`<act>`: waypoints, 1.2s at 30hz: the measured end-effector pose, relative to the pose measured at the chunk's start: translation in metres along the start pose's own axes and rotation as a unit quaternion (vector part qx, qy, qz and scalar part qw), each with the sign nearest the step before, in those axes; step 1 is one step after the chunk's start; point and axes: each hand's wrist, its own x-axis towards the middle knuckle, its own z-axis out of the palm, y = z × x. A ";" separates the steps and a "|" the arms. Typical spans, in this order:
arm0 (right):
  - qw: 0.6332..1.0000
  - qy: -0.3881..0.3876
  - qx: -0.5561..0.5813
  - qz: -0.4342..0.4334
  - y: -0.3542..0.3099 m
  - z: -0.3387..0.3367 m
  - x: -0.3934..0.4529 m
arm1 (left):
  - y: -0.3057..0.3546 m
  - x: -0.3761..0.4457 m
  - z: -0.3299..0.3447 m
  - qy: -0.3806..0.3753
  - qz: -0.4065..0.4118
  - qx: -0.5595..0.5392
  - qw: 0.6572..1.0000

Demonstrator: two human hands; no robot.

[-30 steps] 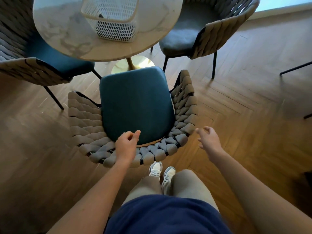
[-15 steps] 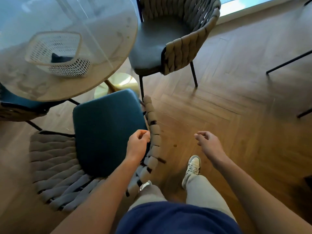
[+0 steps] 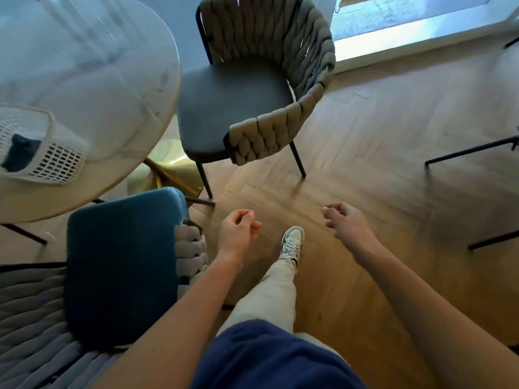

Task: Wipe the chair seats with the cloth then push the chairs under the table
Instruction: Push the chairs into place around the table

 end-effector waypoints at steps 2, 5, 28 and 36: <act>1.000 0.000 -0.006 0.004 -0.022 -0.021 0.035 | 0.025 0.029 0.026 -0.001 -0.010 -0.019 1.000; 1.000 -0.006 -0.017 0.025 -0.054 -0.055 0.084 | 0.066 0.069 0.060 -0.004 -0.033 -0.039 0.999; 0.975 -0.153 -0.138 -0.080 -0.270 -0.256 0.431 | 0.281 0.259 0.267 0.195 -0.172 -0.271 0.927; 0.940 -0.229 -0.233 -0.101 -0.350 -0.212 0.536 | 0.298 0.317 0.283 0.275 -0.211 -0.359 0.866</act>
